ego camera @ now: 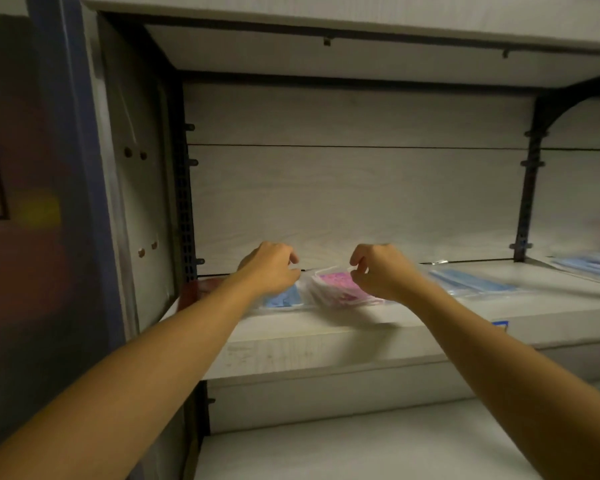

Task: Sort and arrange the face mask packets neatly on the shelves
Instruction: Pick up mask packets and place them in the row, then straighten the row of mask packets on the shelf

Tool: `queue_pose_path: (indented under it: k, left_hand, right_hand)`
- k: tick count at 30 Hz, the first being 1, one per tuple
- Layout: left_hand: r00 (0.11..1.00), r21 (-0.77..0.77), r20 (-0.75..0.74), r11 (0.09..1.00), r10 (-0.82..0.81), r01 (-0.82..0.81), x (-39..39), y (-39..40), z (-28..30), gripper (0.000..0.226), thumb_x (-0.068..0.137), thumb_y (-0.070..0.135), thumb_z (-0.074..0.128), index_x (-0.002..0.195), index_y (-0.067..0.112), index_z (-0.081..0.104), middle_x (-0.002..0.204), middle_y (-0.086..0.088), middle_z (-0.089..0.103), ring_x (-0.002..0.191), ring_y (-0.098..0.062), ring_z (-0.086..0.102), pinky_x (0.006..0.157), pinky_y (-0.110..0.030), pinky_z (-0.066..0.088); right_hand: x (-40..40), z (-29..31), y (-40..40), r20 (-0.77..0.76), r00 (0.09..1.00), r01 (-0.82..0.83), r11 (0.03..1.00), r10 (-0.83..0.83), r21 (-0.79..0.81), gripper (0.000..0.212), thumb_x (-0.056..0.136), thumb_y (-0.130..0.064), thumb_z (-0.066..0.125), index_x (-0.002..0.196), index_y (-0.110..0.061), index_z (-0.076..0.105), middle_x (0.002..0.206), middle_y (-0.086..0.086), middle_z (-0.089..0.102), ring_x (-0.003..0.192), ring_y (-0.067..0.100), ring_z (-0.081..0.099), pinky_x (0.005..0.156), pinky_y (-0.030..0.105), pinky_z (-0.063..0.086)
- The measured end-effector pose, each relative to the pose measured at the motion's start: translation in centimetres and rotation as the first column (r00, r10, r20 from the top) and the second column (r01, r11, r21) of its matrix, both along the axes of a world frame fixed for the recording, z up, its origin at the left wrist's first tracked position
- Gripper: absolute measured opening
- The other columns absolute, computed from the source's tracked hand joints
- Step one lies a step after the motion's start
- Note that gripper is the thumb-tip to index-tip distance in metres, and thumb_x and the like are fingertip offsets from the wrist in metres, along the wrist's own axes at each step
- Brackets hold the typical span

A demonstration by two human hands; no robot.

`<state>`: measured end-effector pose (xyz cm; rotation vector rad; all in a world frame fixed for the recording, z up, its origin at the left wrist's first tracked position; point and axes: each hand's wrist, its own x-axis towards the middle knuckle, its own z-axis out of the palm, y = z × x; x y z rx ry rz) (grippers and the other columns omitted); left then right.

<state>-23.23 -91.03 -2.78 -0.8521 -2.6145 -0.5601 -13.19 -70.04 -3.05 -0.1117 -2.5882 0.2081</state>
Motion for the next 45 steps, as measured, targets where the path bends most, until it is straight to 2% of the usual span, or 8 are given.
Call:
queue_pose_path:
  k: [4,7,11,20,26,29,34,45]
  left_hand:
    - [1.0,-0.011,-0.006,1.0,-0.001,0.001,1.4,0.7,-0.6,0.027,0.091,0.031,0.064,0.116,0.021,0.068,0.119,-0.004,0.067,0.101,-0.026,0.064,0.088,-0.038,0.054]
    - [1.0,-0.031,-0.01,0.999,-0.011,0.01,2.8,1.5,-0.7,0.019,0.089,0.028,0.062,0.106,0.021,0.07,0.111,-0.004,0.068,0.095,-0.027,0.064,0.082,-0.036,0.054]
    - [0.999,-0.039,-0.023,0.999,-0.025,0.025,4.5,3.0,-0.1,0.029,0.093,0.03,0.062,0.119,0.02,0.068,0.118,-0.002,0.066,0.104,-0.026,0.064,0.085,-0.035,0.053]
    - [0.998,-0.098,-0.059,0.995,-0.019,0.013,10.4,9.0,1.1,0.031,0.094,0.029,0.057,0.123,0.019,0.066,0.12,-0.004,0.065,0.103,-0.028,0.063,0.087,-0.037,0.054]
    - [0.999,-0.125,-0.052,0.992,0.0,-0.006,14.7,13.2,0.3,0.031,0.095,0.024,0.055,0.124,0.02,0.064,0.122,-0.003,0.063,0.102,-0.025,0.062,0.087,-0.039,0.056]
    - [0.998,-0.115,-0.056,0.993,0.005,-0.012,16.8,15.6,-0.4,0.035,0.096,0.03,0.054,0.13,0.023,0.06,0.129,-0.002,0.059,0.108,-0.025,0.06,0.088,-0.036,0.053]
    - [0.994,-0.096,-0.108,0.995,0.021,-0.031,19.3,18.4,-0.6,0.036,0.097,0.039,0.053,0.131,0.027,0.058,0.13,-0.001,0.06,0.11,-0.024,0.06,0.091,-0.04,0.054]
    - [0.978,-0.19,-0.197,0.977,0.064,-0.102,21.7,24.0,-0.1,0.036,0.098,0.045,0.051,0.13,0.03,0.057,0.127,0.003,0.062,0.107,-0.021,0.061,0.086,-0.037,0.054]
  right_hand:
    - [2.4,-1.0,0.8,0.064,0.993,0.094,0.995,-0.095,0.017,0.03,0.091,-0.023,0.061,0.12,-0.018,0.066,0.114,0.003,0.069,0.1,0.024,0.064,0.086,0.036,0.056]
    - [4.2,-1.1,1.8,0.085,0.986,0.14,0.987,-0.146,0.074,0.03,0.093,-0.023,0.06,0.123,-0.016,0.063,0.116,0.005,0.067,0.099,0.025,0.063,0.079,0.032,0.053]
    - [6.4,-0.9,3.4,0.093,0.974,0.192,0.973,-0.205,0.131,0.027,0.091,-0.023,0.059,0.116,-0.013,0.063,0.111,0.006,0.067,0.095,0.029,0.064,0.079,0.037,0.057]
    - [11.0,-0.5,8.8,0.14,0.966,0.189,0.963,-0.218,0.194,0.029,0.092,-0.026,0.06,0.116,-0.011,0.061,0.108,0.009,0.064,0.092,0.029,0.063,0.082,0.043,0.058]
    - [14.7,-0.7,13.5,0.169,0.967,0.159,0.967,-0.193,0.198,0.03,0.087,-0.021,0.06,0.115,-0.01,0.062,0.102,0.008,0.065,0.086,0.028,0.065,0.079,0.044,0.06]
    - [16.6,-0.6,16.1,0.176,0.969,0.138,0.971,-0.173,0.195,0.027,0.089,-0.023,0.06,0.114,-0.011,0.061,0.103,0.008,0.066,0.089,0.027,0.065,0.08,0.044,0.06]
    - [18.9,-0.9,19.2,0.152,0.979,0.11,0.977,-0.139,0.18,0.025,0.091,-0.027,0.061,0.111,-0.013,0.062,0.103,0.006,0.068,0.09,0.026,0.065,0.081,0.044,0.06]
    - [22.3,-0.8,26.1,0.094,0.989,0.097,0.976,-0.117,0.193,0.028,0.092,-0.027,0.061,0.117,-0.016,0.059,0.099,0.002,0.063,0.086,0.021,0.062,0.079,0.037,0.058]
